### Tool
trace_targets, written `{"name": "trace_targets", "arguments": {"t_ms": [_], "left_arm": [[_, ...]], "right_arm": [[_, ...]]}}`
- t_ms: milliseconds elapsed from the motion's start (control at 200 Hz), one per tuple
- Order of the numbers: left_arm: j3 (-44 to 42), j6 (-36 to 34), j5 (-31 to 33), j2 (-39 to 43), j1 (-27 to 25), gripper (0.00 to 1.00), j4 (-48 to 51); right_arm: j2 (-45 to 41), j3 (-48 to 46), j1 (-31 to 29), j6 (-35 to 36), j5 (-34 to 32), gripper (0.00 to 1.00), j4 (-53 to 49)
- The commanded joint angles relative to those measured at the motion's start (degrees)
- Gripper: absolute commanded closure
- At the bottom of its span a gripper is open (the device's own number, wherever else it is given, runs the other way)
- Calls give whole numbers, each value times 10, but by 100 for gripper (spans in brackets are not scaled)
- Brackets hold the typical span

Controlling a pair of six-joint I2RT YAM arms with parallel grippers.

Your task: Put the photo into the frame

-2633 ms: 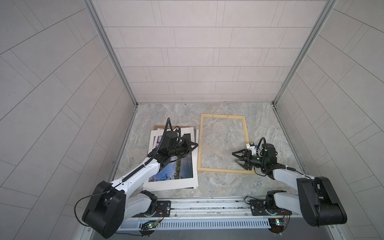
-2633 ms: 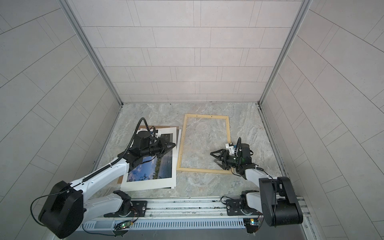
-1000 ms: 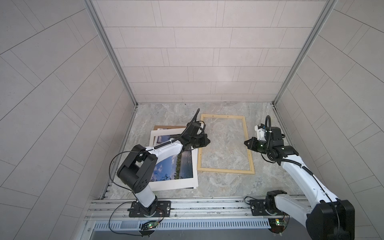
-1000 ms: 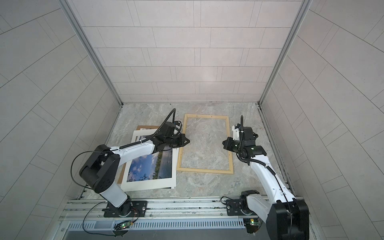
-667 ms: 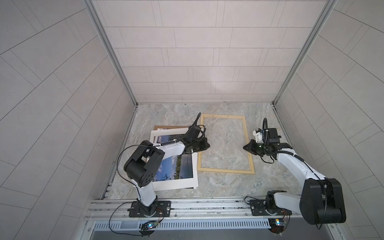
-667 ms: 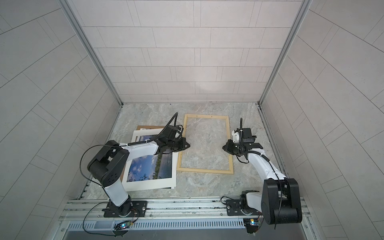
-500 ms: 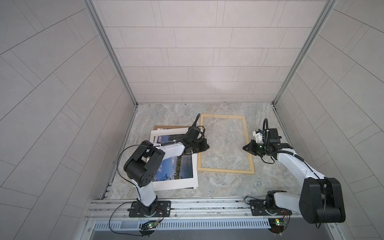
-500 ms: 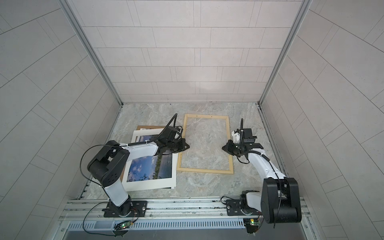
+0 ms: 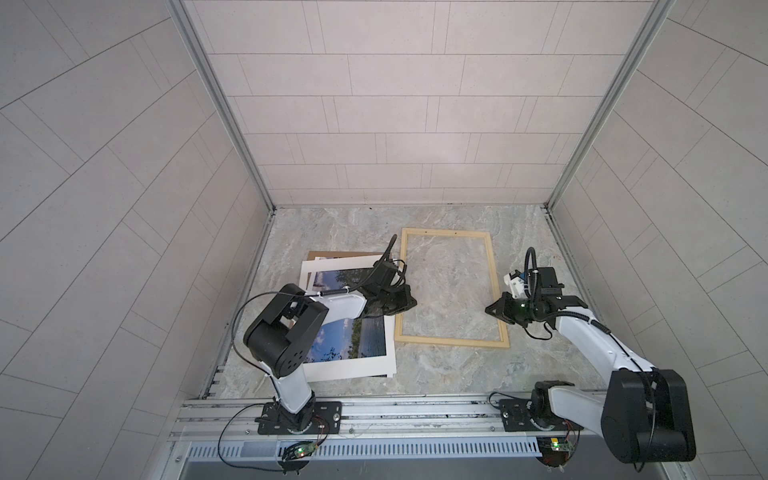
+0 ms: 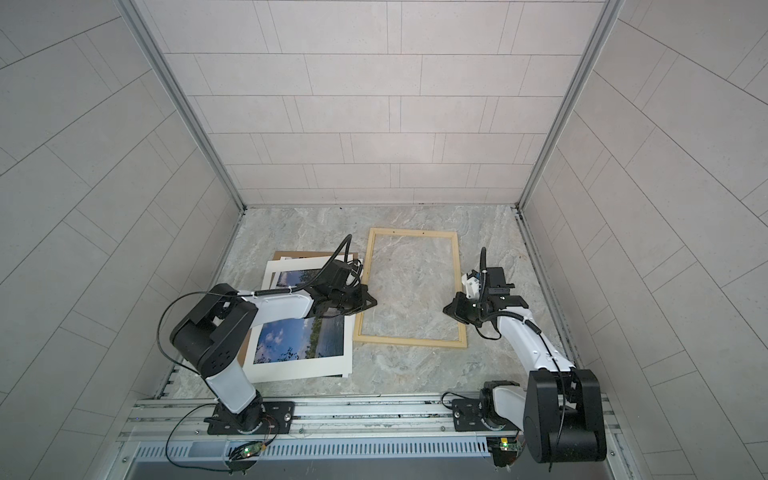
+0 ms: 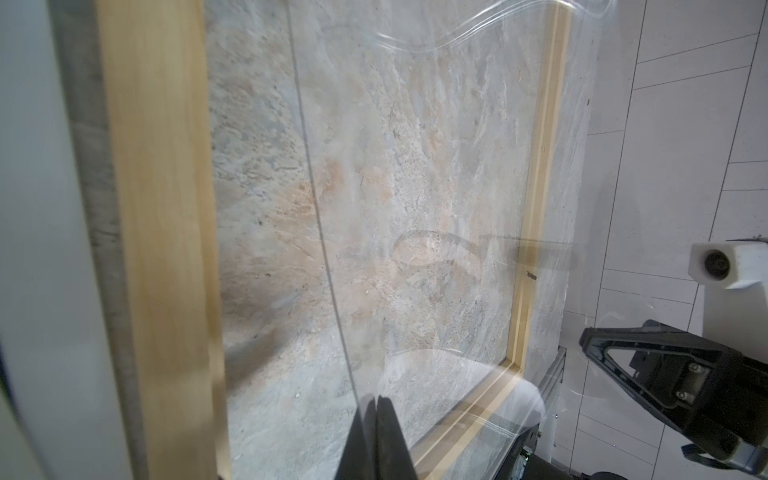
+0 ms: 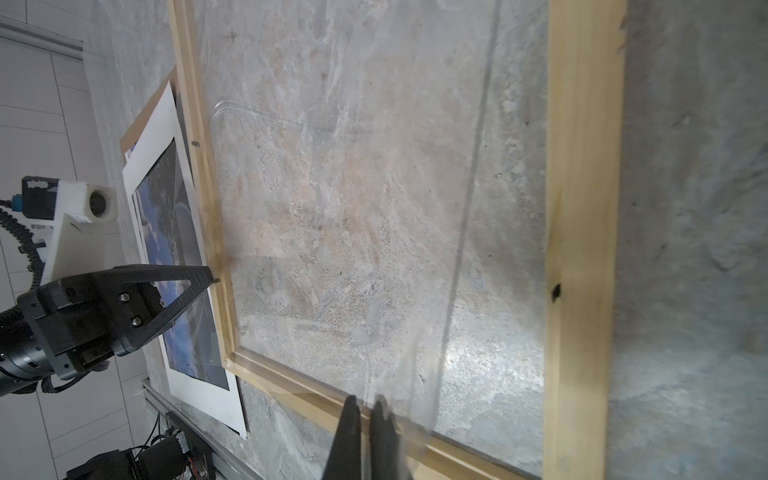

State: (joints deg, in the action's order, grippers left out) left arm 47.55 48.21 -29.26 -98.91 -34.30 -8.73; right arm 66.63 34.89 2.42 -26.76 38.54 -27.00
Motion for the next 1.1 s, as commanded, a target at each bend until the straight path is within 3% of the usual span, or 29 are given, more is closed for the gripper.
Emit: {"name": "trace_targets", "arguments": {"t_ms": [0,525,1096], "left_arm": [[-19,-4,21,17,0,100,6],[-59,11,51,25,-8,100,-42],[-53,0,25,16,-7,100,-31]], "right_arm": [[-7,-9,6,28,-25,100,-11],[42,-22,4,32,-9,100,30],[5,-18,4,37,2,100,-25]]}}
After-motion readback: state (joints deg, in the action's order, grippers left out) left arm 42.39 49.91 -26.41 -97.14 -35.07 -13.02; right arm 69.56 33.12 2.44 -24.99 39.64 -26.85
